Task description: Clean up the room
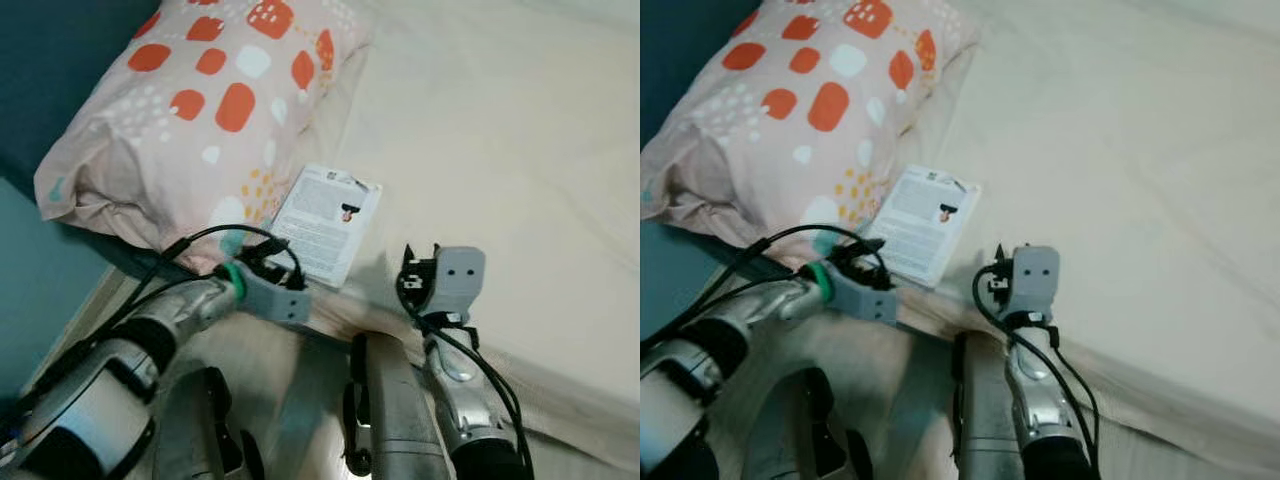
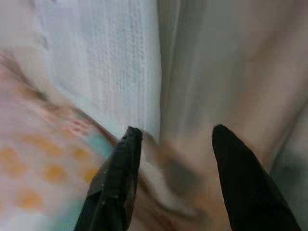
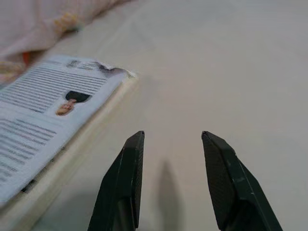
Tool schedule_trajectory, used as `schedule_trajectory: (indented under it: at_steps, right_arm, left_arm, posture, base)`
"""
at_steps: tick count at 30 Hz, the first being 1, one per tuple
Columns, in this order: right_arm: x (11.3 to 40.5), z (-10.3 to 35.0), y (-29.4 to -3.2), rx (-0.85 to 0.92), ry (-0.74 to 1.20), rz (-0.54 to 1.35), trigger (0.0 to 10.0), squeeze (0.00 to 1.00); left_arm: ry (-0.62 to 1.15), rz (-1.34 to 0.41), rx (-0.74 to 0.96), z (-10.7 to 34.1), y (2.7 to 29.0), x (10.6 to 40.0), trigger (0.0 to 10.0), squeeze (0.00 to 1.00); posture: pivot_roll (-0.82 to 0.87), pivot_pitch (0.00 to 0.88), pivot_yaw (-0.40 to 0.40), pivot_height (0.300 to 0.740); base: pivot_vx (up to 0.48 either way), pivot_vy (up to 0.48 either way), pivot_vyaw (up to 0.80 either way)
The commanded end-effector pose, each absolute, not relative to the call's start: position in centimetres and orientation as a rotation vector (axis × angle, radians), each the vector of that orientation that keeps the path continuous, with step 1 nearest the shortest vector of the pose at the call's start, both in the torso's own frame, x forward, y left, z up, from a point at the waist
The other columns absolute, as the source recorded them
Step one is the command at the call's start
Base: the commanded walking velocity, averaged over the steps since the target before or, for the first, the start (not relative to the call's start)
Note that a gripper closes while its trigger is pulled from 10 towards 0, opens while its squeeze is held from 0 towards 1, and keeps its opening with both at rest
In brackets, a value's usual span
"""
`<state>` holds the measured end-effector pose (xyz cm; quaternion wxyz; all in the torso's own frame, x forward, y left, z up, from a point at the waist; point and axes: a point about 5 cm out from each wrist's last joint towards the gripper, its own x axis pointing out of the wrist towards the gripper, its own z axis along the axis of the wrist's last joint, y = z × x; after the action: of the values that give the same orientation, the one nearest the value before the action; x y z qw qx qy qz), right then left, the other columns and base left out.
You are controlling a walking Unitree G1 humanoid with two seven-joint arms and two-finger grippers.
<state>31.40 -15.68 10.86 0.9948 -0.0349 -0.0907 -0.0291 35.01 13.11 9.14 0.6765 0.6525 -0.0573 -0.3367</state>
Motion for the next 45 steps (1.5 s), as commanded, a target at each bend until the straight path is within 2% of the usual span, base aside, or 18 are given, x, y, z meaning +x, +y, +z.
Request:
schedule_trajectory:
  at_steps: [1, 3, 4, 6, 7, 8, 10, 11, 13, 14, 17, 18, 20, 23, 26, 30, 34, 45]
  right_arm:
    - [31.1, 9.9, -15.8, -0.068, -0.15, -0.058, 10.0, 0.0]
    - [31.1, 9.9, -15.8, -0.07, -0.15, -0.056, 10.0, 0.0]
    - [31.2, 9.9, -15.9, -0.074, -0.15, -0.052, 10.0, 0.0]
    - [31.3, 10.0, -16.0, -0.077, -0.152, -0.049, 10.0, 0.0]
    - [31.3, 10.0, -16.0, -0.072, -0.162, -0.043, 10.0, 0.0]
    - [31.3, 10.0, -16.0, -0.072, -0.162, -0.043, 10.0, 0.0]
    - [31.3, 10.1, -16.0, -0.064, -0.175, -0.036, 10.0, 0.0]
    - [31.1, 10.5, -15.6, -0.031, -0.203, -0.02, 10.0, 0.0]
    - [30.8, 11.1, -15.0, 0.006, -0.24, 0.004, 10.0, 0.0]
    - [30.6, 11.2, -14.8, 0.013, -0.249, 0.012, 10.0, 0.0]
    - [30.6, 11.2, -14.6, 0.008, -0.252, 0.022, 10.0, 0.0]
    - [30.5, 11.2, -14.3, 0.003, -0.252, 0.045, 10.0, 0.0]
    - [30.3, 11.3, -13.8, 0.004, -0.256, 0.079, 10.0, 0.0]
    - [30.4, 11.3, -13.6, 0.009, -0.256, 0.09, 10.0, 0.0]
    - [30.8, 11.3, -13.3, 0.017, -0.261, 0.118, 10.0, 0.0]
    - [30.9, 11.4, -13.3, 0.019, -0.262, 0.126, 10.0, 0.0]
    - [31.6, 11.9, -13.6, 0.007, -0.269, 0.131, 10.0, 0.0]
    - [32.3, 12.3, -14.5, -0.01, -0.271, 0.149, 10.0, 0.0]
  left_arm:
    - [-0.094, -0.842, 1.414, 8.1, 13.1, 33.7, 10.0, 0.0]
    - [-0.085, -0.868, 1.392, 7.9, 13.3, 33.2, 10.0, 0.0]
    - [-0.065, -0.845, 1.342, 7.8, 14.1, 32.3, 10.0, 0.0]
    - [-0.053, -0.807, 1.29, 8.0, 14.7, 31.7, 10.0, 0.0]
    - [-0.086, -0.72, 1.128, 9.3, 14.8, 31.3, 10.0, 0.0]
    - [-0.086, -0.72, 1.128, 9.3, 14.8, 31.3, 10.0, 0.0]
    - [-0.13, -0.635, 0.946, 10.9, 15.0, 30.9, 10.0, 0.0]
    - [-0.216, -0.507, 0.721, 13.7, 14.6, 31.2, 10.0, 0.0]
    - [-0.305, -0.373, 0.452, 16.9, 14.6, 31.1, 10.0, 0.0]
    - [-0.328, -0.34, 0.387, 17.6, 14.7, 31.0, 10.0, 0.0]
    - [-0.338, -0.317, 0.346, 18.2, 14.7, 30.9, 10.0, 0.0]
    - [-0.318, -0.217, 0.211, 18.7, 15.3, 31.3, 10.0, 0.0]
    - [-0.275, -0.046, 0.063, 18.5, 16.5, 31.9, 10.0, 0.0]
    - [-0.244, 0.002, 0.061, 17.8, 17.0, 31.7, 10.0, 0.0]
    - [-0.154, 0.063, 0.168, 15.0, 18.7, 30.5, 10.0, 0.0]
    - [-0.122, 0.091, 0.181, 14.5, 19.4, 30.1, 10.0, 0.0]
    - [-0.08, 0.205, 0.309, 13.8, 22.4, 28.9, 10.0, 0.0]
    - [-0.143, 0.202, 0.34, 15.8, 22.8, 29.5, 10.0, 0.0]
  posture:
    - [-0.13, 0.205, 0.088, 0.575]
    - [-0.13, 0.205, 0.088, 0.575]
    - [-0.12, 0.172, 0.077, 0.575]
    - [-0.12, 0.169, 0.077, 0.575]
    - [-0.11, 0.144, 0.076, 0.575]
    - [-0.11, 0.144, 0.076, 0.575]
    - [-0.11, 0.144, 0.076, 0.575]
    - [-0.1, 0.111, 0.062, 0.575]
    - [-0.09, 0.099, 0.057, 0.575]
    - [-0.09, 0.099, 0.057, 0.575]
    - [-0.09, 0.093, 0.055, 0.575]
    - [-0.08, 0.054, 0.049, 0.575]
    - [-0.08, 0.044, 0.048, 0.575]
    - [-0.08, 0.031, 0.046, 0.575]
    - [-0.08, 0.023, 0.048, 0.575]
    - [-0.08, 0.023, 0.049, 0.575]
    - [-0.06, 0.015, 0.043, 0.575]
    - [-0.04, 0.012, 0.028, 0.591]
  base:
    - [0.0, 0.0, 0.0]
    - [0.0, 0.0, 0.0]
    - [0.0, 0.0, 0.0]
    - [0.0, 0.0, 0.0]
    - [0.0, 0.0, 0.0]
    - [0.0, 0.0, 0.0]
    - [0.0, 0.0, 0.0]
    - [0.0, 0.0, 0.0]
    - [0.0, 0.0, 0.0]
    - [0.0, 0.0, 0.0]
    - [0.0, 0.0, 0.0]
    - [0.0, 0.0, 0.0]
    - [0.0, 0.0, 0.0]
    - [0.0, 0.0, 0.0]
    - [0.0, 0.0, 0.0]
    - [0.0, 0.0, 0.0]
    - [0.0, 0.0, 0.0]
    - [0.0, 0.0, 0.0]
